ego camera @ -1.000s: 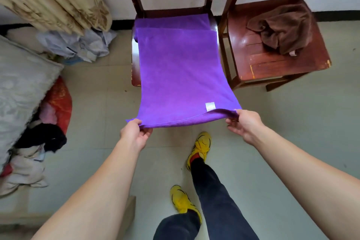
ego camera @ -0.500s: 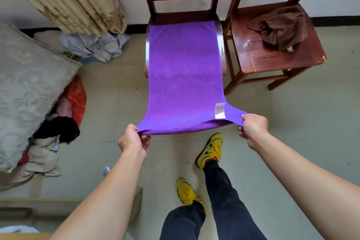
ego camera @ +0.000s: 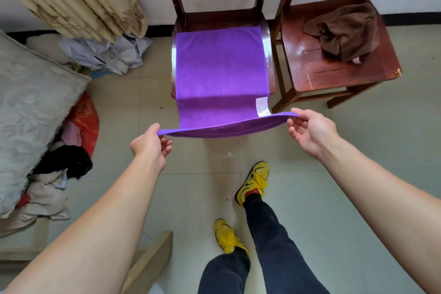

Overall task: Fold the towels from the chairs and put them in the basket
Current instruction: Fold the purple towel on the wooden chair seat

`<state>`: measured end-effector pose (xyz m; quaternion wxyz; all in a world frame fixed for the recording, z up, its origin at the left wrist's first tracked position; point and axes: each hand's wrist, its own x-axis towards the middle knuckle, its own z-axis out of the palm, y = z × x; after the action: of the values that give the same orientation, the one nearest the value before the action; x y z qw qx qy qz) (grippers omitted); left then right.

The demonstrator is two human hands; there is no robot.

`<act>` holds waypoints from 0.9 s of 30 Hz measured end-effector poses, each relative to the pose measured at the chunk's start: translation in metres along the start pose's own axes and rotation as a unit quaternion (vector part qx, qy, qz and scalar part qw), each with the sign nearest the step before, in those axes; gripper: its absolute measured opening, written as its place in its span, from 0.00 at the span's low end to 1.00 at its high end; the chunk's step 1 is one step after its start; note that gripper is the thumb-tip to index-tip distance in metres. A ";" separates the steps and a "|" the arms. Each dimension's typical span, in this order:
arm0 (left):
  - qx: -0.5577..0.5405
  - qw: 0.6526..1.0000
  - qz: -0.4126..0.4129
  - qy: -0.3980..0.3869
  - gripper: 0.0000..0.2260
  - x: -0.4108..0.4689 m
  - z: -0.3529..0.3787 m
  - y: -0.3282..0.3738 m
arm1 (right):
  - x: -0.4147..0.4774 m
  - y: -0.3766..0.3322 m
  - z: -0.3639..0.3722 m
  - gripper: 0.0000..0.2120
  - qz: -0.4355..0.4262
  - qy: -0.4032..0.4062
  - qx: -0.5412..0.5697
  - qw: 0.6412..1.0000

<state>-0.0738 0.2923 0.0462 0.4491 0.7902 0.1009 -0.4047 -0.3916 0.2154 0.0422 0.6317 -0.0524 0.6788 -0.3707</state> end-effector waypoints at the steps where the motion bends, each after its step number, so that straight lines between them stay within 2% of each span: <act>1: -0.001 1.000 -0.002 -0.002 0.11 0.006 0.010 0.011 | 0.008 -0.010 0.007 0.13 0.000 -0.009 -0.002 1.000; 4: -0.008 1.000 -0.011 -0.005 0.10 0.021 0.040 0.043 | 0.031 -0.033 0.030 0.20 -0.032 -0.032 -0.048 0.998; 8: -0.024 0.999 -0.020 -0.012 0.07 0.043 0.078 0.081 | 0.064 -0.063 0.060 0.08 -0.100 -0.036 -0.131 0.986; 10: -0.018 0.999 -0.017 -0.032 0.07 0.054 0.097 0.099 | 0.081 -0.077 0.072 0.04 -0.118 -0.031 -0.153 0.981; 13: -0.005 0.998 -0.014 -0.061 0.09 0.072 0.126 0.125 | 0.105 -0.098 0.091 0.06 -0.121 -0.013 -0.195 0.973; 17: -0.014 0.991 -0.035 -0.125 0.07 0.100 0.161 0.153 | 0.140 -0.119 0.118 0.10 -0.138 0.019 -0.279 0.950; 20: 0.018 0.988 -0.019 -0.153 0.06 0.120 0.184 0.166 | 0.164 -0.131 0.133 0.08 -0.167 0.057 -0.333 0.926; 22: 0.056 0.987 0.010 -0.153 0.09 0.135 0.203 0.175 | 0.185 -0.138 0.145 0.08 -0.171 0.064 -0.346 0.920; 24: 0.156 0.976 0.073 -0.136 0.11 0.148 0.215 0.174 | 0.201 -0.141 0.153 0.05 -0.173 0.057 -0.359 0.916; 25: 0.219 0.964 0.103 -0.114 0.08 0.159 0.223 0.176 | 0.212 -0.143 0.161 0.03 -0.169 0.066 -0.362 0.914; 27: 0.334 0.925 0.167 -0.068 0.04 0.177 0.234 0.181 | 0.230 -0.144 0.177 0.07 -0.161 0.074 -0.370 0.912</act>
<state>0.0079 -0.0331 -0.0327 0.2260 0.8702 -0.2045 -0.3872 -0.3353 -0.0896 -0.0517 0.4464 -0.3635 0.7947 -0.1926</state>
